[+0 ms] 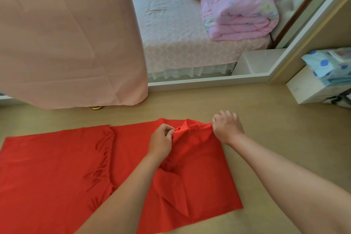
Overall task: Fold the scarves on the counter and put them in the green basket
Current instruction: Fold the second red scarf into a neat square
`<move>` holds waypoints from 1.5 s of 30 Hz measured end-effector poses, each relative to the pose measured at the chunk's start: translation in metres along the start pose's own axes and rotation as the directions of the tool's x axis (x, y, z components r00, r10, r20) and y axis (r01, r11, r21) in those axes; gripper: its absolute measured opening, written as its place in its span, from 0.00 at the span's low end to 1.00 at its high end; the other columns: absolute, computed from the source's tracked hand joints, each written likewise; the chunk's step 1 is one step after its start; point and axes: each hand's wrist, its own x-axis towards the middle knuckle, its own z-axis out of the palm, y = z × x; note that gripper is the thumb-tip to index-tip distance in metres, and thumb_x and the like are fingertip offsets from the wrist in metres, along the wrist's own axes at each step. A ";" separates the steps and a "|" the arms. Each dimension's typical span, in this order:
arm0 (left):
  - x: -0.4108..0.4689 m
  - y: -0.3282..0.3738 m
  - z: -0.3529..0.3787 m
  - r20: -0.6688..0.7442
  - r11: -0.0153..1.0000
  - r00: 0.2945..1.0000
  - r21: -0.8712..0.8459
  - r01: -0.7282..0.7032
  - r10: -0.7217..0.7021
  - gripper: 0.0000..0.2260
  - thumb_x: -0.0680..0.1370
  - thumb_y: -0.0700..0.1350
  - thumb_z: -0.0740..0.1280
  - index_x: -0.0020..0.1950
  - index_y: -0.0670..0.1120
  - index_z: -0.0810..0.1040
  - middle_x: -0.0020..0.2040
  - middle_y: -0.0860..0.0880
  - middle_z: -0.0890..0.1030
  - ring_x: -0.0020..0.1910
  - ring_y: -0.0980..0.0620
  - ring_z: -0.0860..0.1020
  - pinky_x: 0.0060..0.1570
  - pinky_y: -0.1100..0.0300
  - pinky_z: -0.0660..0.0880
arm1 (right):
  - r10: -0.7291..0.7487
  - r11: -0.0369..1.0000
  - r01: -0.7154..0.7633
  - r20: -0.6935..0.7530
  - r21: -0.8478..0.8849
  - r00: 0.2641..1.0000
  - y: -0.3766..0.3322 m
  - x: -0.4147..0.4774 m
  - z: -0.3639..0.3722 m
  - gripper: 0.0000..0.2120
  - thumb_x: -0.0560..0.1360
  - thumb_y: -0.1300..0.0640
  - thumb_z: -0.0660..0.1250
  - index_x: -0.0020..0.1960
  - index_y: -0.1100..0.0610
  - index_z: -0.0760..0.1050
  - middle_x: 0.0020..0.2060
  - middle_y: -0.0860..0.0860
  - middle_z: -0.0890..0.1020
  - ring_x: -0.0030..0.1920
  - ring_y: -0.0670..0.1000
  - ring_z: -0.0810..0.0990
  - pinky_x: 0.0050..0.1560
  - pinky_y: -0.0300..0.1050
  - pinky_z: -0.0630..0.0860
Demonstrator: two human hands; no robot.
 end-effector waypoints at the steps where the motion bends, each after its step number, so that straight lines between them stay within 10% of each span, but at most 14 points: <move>1: 0.002 0.002 0.002 0.005 1.000 1.000 0.005 0.005 -0.005 0.07 0.79 0.40 0.65 0.45 0.50 0.78 0.40 0.56 0.79 0.41 0.56 0.77 0.37 0.68 0.66 | -0.004 0.999 0.004 -0.016 -0.041 1.000 0.001 0.002 -0.005 0.19 0.82 0.49 0.52 0.52 0.55 0.80 0.53 0.54 0.79 0.57 0.57 0.75 0.58 0.53 0.67; 8: 0.026 -0.025 -0.021 -0.111 0.972 0.988 0.196 0.132 -0.111 0.08 0.79 0.39 0.62 0.54 0.45 0.80 0.53 0.46 0.83 0.56 0.45 0.79 0.52 0.58 0.71 | -0.046 0.980 0.058 -0.065 0.191 0.997 -0.025 0.017 -0.013 0.22 0.82 0.41 0.55 0.37 0.52 0.75 0.45 0.54 0.79 0.52 0.57 0.75 0.56 0.53 0.66; 14: 0.022 -0.032 -0.028 0.047 0.893 0.987 0.421 -0.158 0.152 0.26 0.69 0.66 0.68 0.64 0.56 0.74 0.52 0.56 0.78 0.52 0.53 0.75 0.54 0.53 0.73 | -0.126 0.934 0.119 -0.001 0.336 0.992 -0.050 0.025 0.002 0.26 0.83 0.42 0.55 0.29 0.52 0.62 0.31 0.53 0.77 0.42 0.60 0.78 0.59 0.53 0.69; 16: 0.025 -0.038 -0.024 0.116 0.780 0.977 0.589 -0.211 0.177 0.21 0.71 0.57 0.72 0.63 0.57 0.76 0.52 0.55 0.80 0.54 0.50 0.77 0.54 0.51 0.73 | -0.140 0.922 0.131 -0.002 0.364 0.990 -0.054 0.027 0.002 0.26 0.83 0.41 0.54 0.29 0.52 0.61 0.27 0.50 0.71 0.37 0.61 0.76 0.60 0.53 0.69; 20: 0.029 -0.048 -0.033 -0.060 0.906 0.993 0.419 -0.068 0.103 0.07 0.75 0.41 0.68 0.50 0.50 0.82 0.50 0.49 0.83 0.52 0.47 0.79 0.52 0.55 0.73 | -0.201 0.935 0.170 0.071 0.310 0.977 -0.051 0.031 -0.006 0.23 0.79 0.35 0.56 0.33 0.48 0.64 0.28 0.44 0.72 0.36 0.53 0.72 0.60 0.50 0.63; 25: 0.024 -0.049 -0.044 -0.122 0.955 0.988 0.292 -0.050 0.089 0.01 0.76 0.44 0.66 0.46 0.49 0.78 0.44 0.52 0.81 0.46 0.49 0.79 0.46 0.56 0.73 | -0.193 0.960 0.158 0.138 0.231 0.971 -0.046 0.037 -0.014 0.12 0.80 0.44 0.60 0.40 0.48 0.68 0.44 0.53 0.84 0.51 0.58 0.80 0.64 0.51 0.64; 31: 0.030 -0.027 -0.010 0.015 0.799 0.993 0.593 -0.100 0.113 0.09 0.76 0.54 0.68 0.52 0.53 0.82 0.50 0.52 0.82 0.53 0.48 0.79 0.51 0.53 0.74 | -0.236 0.909 0.165 0.148 0.383 0.960 -0.055 0.040 -0.004 0.21 0.83 0.49 0.59 0.32 0.50 0.62 0.43 0.60 0.82 0.47 0.62 0.79 0.43 0.49 0.66; 37: 0.023 -0.032 -0.030 -0.288 0.992 0.954 0.064 0.105 -0.083 0.05 0.79 0.37 0.59 0.52 0.43 0.74 0.47 0.40 0.81 0.49 0.38 0.78 0.40 0.54 0.64 | -0.204 0.902 0.108 0.192 0.418 0.960 -0.045 0.038 -0.006 0.19 0.81 0.44 0.61 0.33 0.48 0.72 0.33 0.47 0.77 0.43 0.56 0.78 0.40 0.46 0.68; 41: 0.012 -0.051 -0.068 -0.376 0.983 0.914 0.040 0.178 -0.150 0.14 0.75 0.29 0.57 0.57 0.42 0.69 0.43 0.36 0.79 0.45 0.35 0.78 0.39 0.55 0.63 | -0.172 0.963 0.124 0.189 0.240 0.967 -0.047 0.039 -0.012 0.18 0.80 0.39 0.59 0.54 0.49 0.82 0.50 0.52 0.84 0.54 0.57 0.81 0.46 0.47 0.75; 45: 0.008 -0.082 -0.098 -0.296 0.950 0.950 0.255 0.180 -0.101 0.20 0.68 0.27 0.55 0.53 0.45 0.73 0.45 0.41 0.77 0.45 0.39 0.76 0.44 0.53 0.68 | -0.181 0.980 0.192 0.162 -0.058 0.970 -0.053 0.047 -0.016 0.22 0.81 0.37 0.56 0.51 0.53 0.80 0.50 0.54 0.84 0.52 0.57 0.82 0.41 0.46 0.72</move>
